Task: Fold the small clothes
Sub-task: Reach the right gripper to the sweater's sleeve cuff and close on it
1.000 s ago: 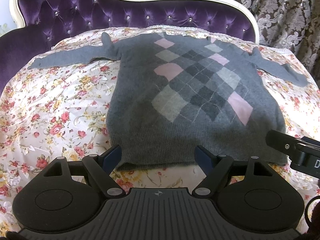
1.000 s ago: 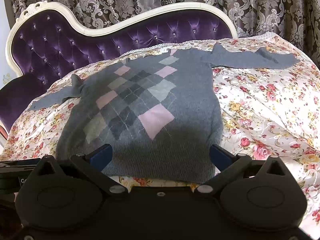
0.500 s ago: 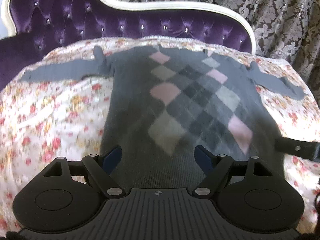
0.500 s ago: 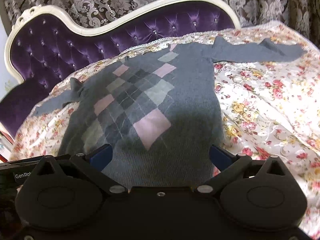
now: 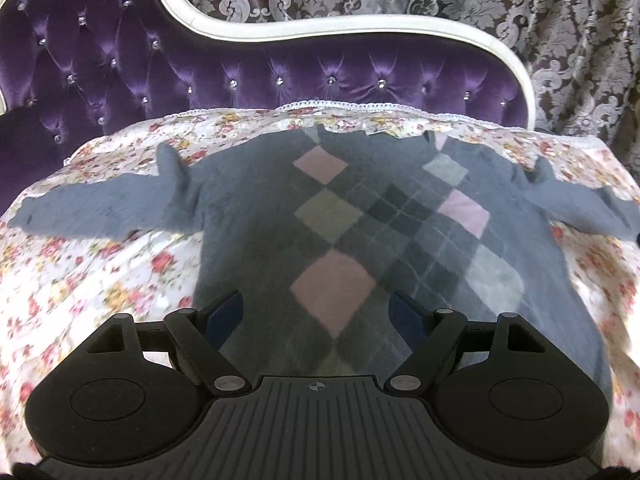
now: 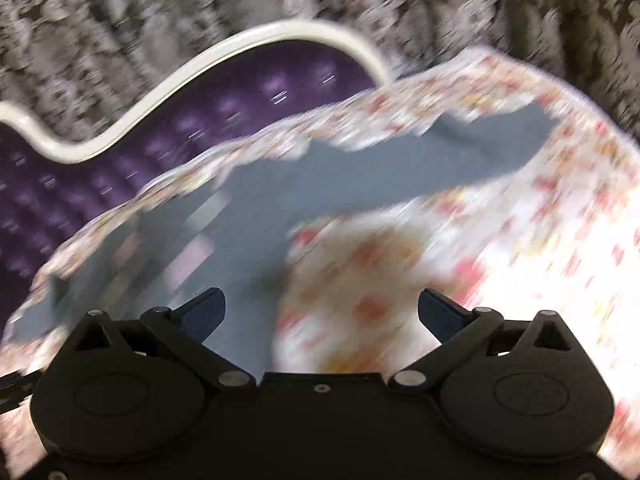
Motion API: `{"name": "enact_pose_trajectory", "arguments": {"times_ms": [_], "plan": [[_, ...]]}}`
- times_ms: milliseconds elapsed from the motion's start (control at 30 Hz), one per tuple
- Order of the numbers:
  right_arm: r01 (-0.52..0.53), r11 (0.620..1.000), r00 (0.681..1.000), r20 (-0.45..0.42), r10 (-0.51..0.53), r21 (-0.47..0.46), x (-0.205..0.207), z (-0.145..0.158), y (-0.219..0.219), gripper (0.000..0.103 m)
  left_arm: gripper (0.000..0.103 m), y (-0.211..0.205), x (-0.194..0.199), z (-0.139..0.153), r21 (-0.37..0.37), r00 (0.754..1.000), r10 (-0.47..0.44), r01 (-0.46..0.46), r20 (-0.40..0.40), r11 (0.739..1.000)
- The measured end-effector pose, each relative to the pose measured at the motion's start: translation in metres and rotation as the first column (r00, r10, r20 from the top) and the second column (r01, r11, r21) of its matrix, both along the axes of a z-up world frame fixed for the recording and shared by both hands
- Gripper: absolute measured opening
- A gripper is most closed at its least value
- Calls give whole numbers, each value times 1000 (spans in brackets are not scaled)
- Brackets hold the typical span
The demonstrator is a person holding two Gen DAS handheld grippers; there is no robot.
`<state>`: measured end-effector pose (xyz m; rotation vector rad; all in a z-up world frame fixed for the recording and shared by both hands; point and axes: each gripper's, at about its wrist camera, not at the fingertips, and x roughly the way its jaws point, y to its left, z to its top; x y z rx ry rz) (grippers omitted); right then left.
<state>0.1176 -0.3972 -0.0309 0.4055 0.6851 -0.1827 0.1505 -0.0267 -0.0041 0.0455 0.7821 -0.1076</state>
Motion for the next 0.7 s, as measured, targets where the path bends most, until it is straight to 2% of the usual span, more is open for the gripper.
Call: {"name": "enact_pose_trajectory", "arguments": {"times_ms": [167, 333, 467, 567, 667, 700], "plan": [[123, 991, 992, -15, -124, -49, 41, -22, -57, 102, 79, -10, 30, -14, 43, 1000, 23, -23, 10, 999], [239, 971, 971, -25, -240, -10, 69, -45, -123, 102, 79, -18, 52, -29, 62, 1000, 28, -29, 10, 998], [310, 951, 950, 16, -310, 2, 75, -52, -158, 102, 79, -23, 60, -44, 75, 1000, 18, -17, -8, 997], [339, 940, 940, 23, -340, 31, 88, -59, -177, 102, 79, -22, 56, -50, 57, 999, 14, -16, 39, 998], [342, 931, 938, 23, -347, 128, 95, -73, -197, 103, 82, -18, 54, -56, 14, 998, 12, -13, 55, 1000], [339, 929, 935, 60, -350, 148, 95, -76, -201, 103, 83, -15, 53, -58, -8, 998, 13, -13, 61, 1000]]}}
